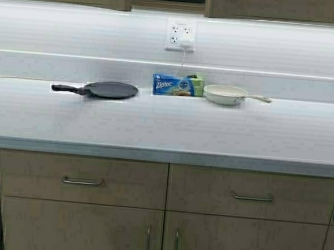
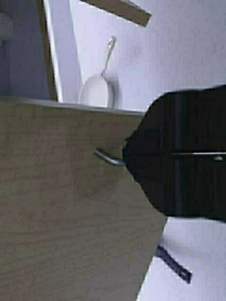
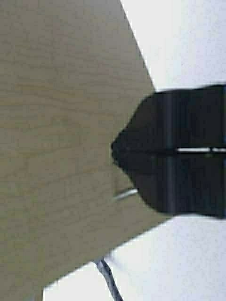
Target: Open the cabinet, put the pot inside, then close it
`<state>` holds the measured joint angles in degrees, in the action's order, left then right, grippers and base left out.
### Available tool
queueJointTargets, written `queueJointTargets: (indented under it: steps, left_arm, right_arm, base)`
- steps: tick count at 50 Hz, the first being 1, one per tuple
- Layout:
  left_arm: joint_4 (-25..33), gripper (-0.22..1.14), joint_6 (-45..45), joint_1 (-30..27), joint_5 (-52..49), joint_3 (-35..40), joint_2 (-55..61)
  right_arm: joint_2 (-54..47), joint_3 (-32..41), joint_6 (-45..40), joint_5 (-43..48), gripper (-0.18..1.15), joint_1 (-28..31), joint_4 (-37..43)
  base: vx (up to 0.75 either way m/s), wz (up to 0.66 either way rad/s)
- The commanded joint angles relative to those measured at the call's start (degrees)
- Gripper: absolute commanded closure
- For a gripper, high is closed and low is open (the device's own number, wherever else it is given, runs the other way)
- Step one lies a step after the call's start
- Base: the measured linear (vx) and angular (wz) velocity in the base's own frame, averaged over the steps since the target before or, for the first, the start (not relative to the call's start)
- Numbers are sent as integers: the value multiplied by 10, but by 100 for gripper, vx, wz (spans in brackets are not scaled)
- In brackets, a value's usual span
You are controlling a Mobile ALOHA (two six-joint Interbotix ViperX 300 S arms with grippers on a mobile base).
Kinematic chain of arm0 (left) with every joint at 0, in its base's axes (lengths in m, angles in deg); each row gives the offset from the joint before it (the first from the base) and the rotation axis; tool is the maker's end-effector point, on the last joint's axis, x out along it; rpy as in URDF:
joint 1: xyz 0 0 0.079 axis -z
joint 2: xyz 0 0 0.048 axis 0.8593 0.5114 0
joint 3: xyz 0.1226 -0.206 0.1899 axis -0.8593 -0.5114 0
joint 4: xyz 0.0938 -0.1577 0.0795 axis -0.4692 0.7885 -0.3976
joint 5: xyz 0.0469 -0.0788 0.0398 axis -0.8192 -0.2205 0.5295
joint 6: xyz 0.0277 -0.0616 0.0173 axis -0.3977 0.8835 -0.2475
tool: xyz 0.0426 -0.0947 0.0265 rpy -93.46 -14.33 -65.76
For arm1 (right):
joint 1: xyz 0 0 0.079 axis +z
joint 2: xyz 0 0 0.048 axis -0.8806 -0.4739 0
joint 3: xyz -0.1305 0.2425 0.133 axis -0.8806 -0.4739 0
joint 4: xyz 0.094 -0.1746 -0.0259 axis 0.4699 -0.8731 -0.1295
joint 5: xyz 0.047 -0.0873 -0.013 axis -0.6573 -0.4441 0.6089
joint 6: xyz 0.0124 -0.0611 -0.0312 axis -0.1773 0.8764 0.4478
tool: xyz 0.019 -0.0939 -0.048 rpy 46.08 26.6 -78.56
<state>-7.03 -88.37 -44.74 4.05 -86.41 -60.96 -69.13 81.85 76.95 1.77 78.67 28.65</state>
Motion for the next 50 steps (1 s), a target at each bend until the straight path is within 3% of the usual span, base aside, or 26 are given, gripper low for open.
queueJointTargets:
  steps: [1,12,23,38,50]
  left_arm:
    - [-7,87,4,0,10,48,34]
    - [-6,87,7,11,10,164,134]
    - [-8,87,13,11,1,250,211]
    - [-9,87,18,17,18,116,98]
    - [-8,87,19,26,27,38,35]
  right_arm:
    - [105,-95,2,21,91,2,-4]
    - [210,-222,0,54,91,7,-1]
    - [233,-239,0,52,91,7,0]
    - [220,-223,2,44,91,37,10]
    - [74,-78,1,47,91,58,11]
  base:
    - [12,5]
    - [13,8]
    - [15,5]
    - [15,-1]
    - [12,-4]
